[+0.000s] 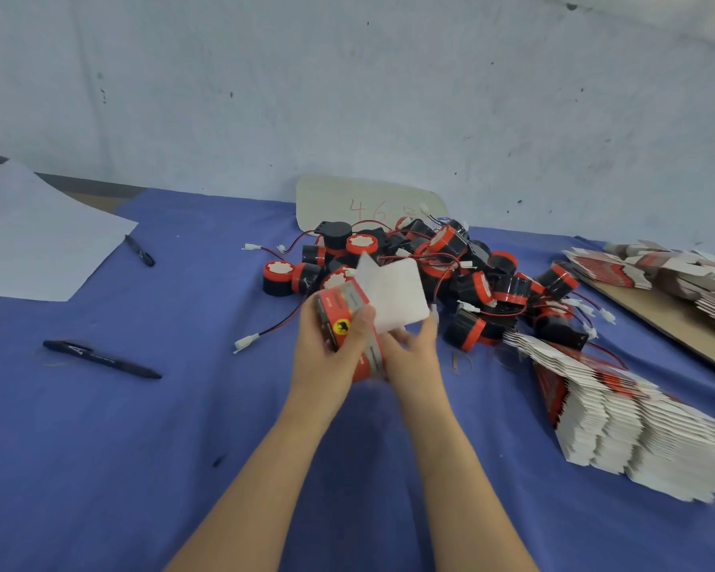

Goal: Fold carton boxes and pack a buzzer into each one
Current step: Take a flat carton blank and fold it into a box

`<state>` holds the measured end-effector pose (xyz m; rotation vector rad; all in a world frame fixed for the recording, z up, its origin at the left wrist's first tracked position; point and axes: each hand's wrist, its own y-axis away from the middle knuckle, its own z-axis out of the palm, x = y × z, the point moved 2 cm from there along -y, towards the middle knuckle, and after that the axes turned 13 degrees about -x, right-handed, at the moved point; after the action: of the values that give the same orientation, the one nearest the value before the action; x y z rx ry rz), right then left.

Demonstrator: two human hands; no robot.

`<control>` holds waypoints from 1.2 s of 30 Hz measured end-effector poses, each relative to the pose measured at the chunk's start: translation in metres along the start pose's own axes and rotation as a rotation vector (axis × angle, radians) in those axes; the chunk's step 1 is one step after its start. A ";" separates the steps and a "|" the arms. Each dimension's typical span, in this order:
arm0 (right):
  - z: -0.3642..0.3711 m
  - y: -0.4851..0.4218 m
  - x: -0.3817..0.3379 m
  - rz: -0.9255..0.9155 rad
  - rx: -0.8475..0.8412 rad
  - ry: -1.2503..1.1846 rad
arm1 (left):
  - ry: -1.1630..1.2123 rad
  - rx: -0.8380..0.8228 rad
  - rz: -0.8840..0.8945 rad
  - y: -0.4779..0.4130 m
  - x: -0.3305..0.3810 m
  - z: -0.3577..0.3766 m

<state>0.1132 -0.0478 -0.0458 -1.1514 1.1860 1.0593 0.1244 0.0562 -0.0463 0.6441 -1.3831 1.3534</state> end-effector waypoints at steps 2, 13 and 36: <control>-0.003 -0.001 -0.006 -0.115 0.108 0.006 | 0.114 0.032 -0.074 -0.004 -0.001 -0.007; -0.001 -0.003 -0.005 -0.183 -0.061 0.250 | 0.165 0.038 -0.275 -0.004 0.001 -0.020; 0.003 -0.004 0.001 0.151 -0.064 0.167 | 0.893 -0.077 -0.285 -0.005 0.004 -0.022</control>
<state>0.1174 -0.0455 -0.0468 -1.2342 1.3972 1.1387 0.1342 0.0768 -0.0451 0.1209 -0.5864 1.1285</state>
